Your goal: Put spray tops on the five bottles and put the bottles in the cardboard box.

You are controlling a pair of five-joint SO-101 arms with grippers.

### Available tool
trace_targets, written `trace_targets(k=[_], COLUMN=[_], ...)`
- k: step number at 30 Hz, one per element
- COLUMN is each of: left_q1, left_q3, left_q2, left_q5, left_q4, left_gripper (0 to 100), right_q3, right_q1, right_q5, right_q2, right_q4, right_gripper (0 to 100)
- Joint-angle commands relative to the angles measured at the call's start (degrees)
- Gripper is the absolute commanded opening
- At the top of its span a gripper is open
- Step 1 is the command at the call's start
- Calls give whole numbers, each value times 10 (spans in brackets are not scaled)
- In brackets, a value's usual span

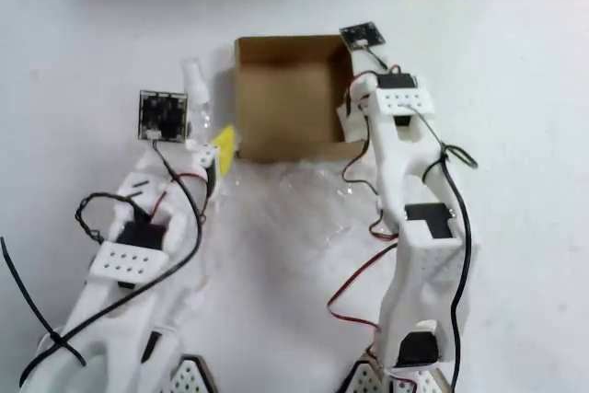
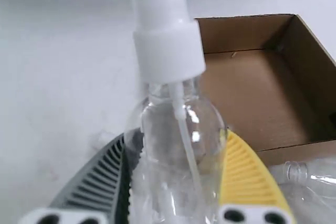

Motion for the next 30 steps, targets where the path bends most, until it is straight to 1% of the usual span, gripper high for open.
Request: trace_targets(k=[1,5,9,11,14,16,20,23,24,26,27,29,30], left_q1=[-5,-5,-5,-5,-5,-5,-5,-5,-5,-5,-5,-6,-6], left_q3=[-40,-40,-40,-40,-40,-40,-40,-40,-40,-40,-40,-40,-40], left_q2=[1,1,1,1,1,1,1,4,5,5,5,5,5], left_q5=[6,6,6,6,6,6,6,6,6,6,6,6,6], left_q4=[-22,-22,-22,-22,-22,-22,-22,-22,-22,-22,-22,-22,-22], left_gripper=[22,22,22,22,22,22,22,22,22,22,22,22,22], right_q3=[-36,-38,-43,-60,-98,-136,-233,-298,-307,-292,-275,-235,-213], right_q1=[-25,-36,-33,-33,-35,-38,-36,-32,-32,-21,-16,-12,-13], right_q5=[2,2,4,7,7,7,7,7,4,3,2,3,4], right_q2=[-11,-11,-12,-11,-11,-11,-11,-11,-11,-24,-36,-63,-80], right_q4=[55,93,96,112,147,181,273,353,365,365,363,362,362], right_gripper=[26,26,43,94,204,245,204,132,99,18,10,37,33])
